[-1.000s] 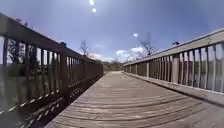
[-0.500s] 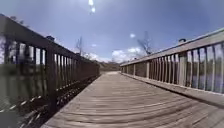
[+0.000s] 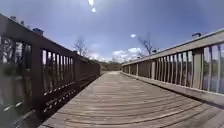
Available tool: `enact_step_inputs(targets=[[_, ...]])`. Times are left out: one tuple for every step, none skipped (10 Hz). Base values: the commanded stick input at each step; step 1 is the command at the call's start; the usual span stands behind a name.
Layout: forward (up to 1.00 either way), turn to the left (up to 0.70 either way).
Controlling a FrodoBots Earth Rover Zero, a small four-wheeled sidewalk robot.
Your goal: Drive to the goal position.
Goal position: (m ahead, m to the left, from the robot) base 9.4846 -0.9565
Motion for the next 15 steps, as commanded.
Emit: enact_step_inputs(targets=[[0.7, 0.0], [0.7, 0.0], [0.7, 0.0], [0.7, 0.0], [0.7, 0.0], [0.7, 0.0], [0.7, 0.0], [0.7, 0.0], [0.7, 0.0], [0.7, 0.0], [0.7, 0.0], [0.7, 0.0], [0.7, 0.0], [0.7, 0.0], [0.7, 0.0]])
